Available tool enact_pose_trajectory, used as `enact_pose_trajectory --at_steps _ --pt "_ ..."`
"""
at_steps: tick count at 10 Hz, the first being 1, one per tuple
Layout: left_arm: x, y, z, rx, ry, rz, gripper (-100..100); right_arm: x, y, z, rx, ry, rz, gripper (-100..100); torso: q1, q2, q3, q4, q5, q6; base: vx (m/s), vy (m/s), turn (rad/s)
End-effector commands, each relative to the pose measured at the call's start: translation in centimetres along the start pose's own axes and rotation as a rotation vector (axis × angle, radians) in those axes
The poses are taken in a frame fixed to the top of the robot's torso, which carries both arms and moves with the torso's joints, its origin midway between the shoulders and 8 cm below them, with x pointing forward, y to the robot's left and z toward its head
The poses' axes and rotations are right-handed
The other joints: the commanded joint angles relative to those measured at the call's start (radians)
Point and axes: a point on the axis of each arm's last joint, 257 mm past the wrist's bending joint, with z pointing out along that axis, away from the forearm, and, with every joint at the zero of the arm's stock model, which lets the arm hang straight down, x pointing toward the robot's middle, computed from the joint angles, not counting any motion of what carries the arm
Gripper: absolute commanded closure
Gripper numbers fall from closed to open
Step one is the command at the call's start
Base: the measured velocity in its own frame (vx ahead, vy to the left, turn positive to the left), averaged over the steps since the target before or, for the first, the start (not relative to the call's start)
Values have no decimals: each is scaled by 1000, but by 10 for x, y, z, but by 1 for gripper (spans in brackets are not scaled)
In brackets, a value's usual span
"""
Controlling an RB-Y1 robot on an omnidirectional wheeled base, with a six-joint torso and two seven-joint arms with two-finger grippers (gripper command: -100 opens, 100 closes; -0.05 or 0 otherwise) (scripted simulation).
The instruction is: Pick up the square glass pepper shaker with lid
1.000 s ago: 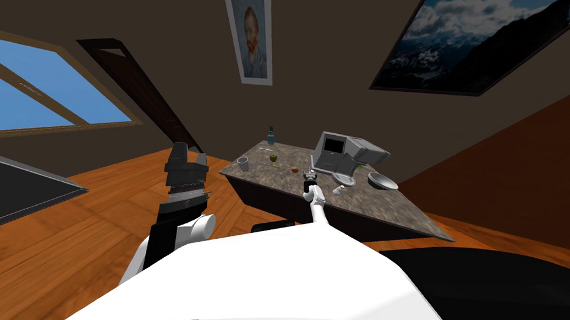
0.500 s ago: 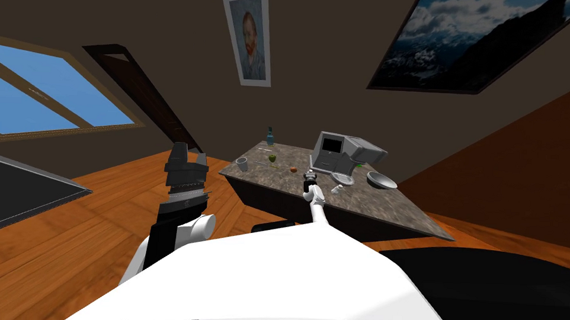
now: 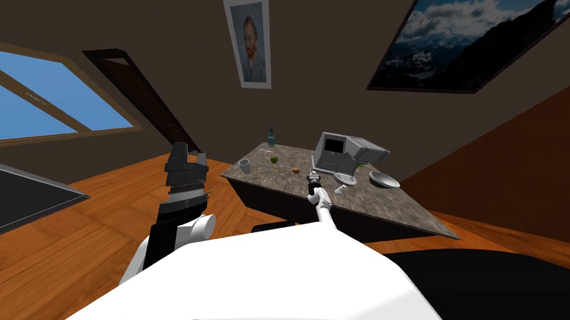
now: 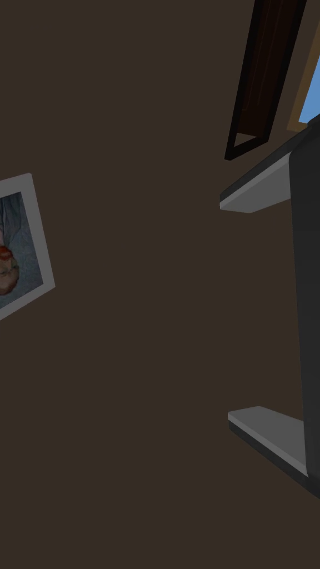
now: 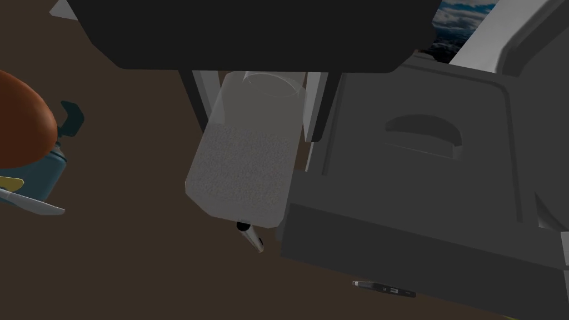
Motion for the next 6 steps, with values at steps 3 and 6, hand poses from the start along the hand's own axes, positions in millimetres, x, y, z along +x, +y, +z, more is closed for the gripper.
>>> enact_pose_trajectory --at_steps 3,6 --pt "0 0 0 0 0 0 0 23 -41 0 -18 9 2 100 -4 0 -1 -1 -2 -1 45 155 -35" --pt "0 0 0 0 0 0 0 23 -70 1 -17 0 1 100 -5 0 -2 -5 -5 -1 42 123 -34"
